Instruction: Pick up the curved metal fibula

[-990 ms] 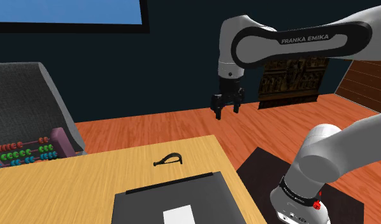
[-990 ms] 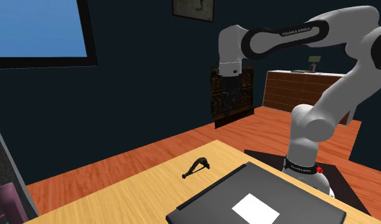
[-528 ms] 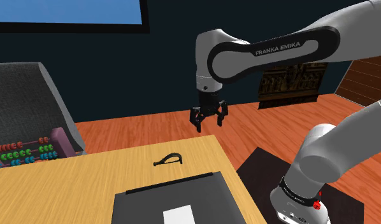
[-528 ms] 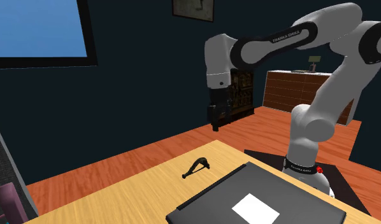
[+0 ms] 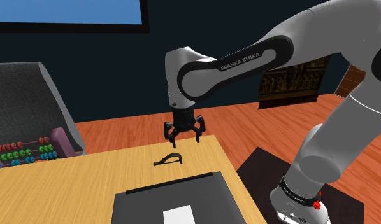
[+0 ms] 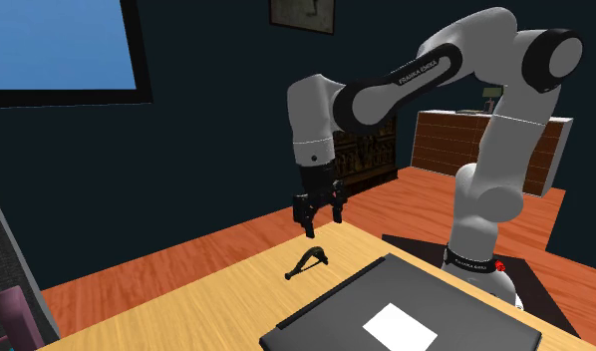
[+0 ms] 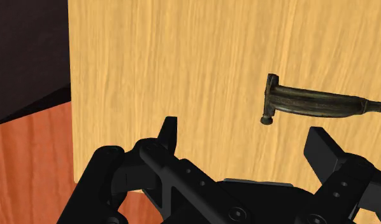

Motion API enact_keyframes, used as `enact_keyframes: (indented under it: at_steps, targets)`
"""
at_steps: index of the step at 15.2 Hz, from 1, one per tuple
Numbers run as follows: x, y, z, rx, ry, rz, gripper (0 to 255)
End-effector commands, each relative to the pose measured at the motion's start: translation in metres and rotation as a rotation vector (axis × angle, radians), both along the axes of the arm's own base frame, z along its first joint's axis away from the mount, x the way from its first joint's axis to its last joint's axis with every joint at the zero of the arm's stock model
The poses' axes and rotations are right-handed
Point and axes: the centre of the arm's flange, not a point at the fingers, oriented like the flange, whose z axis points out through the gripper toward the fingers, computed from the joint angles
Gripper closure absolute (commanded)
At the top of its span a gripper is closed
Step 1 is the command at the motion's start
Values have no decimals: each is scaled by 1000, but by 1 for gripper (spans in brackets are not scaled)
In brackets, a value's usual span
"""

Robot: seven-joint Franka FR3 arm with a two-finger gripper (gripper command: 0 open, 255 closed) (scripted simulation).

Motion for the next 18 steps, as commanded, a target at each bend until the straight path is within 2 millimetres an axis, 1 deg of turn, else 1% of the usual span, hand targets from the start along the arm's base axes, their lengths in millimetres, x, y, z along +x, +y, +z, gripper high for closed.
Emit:
enact_keyframes:
  at_steps: [1,2,8,9,11,12,18]
  targets:
    - [15,20,-10,1,11,-36,0]
    - [17,22,-11,1,12,-40,0]
    - [17,22,-43,1,12,-40,0]
    - [17,22,-51,1,12,-40,0]
    - [17,22,-51,1,12,-40,0]
    - [17,23,-52,1,12,-40,255]
    - [17,23,-52,1,12,-40,255]
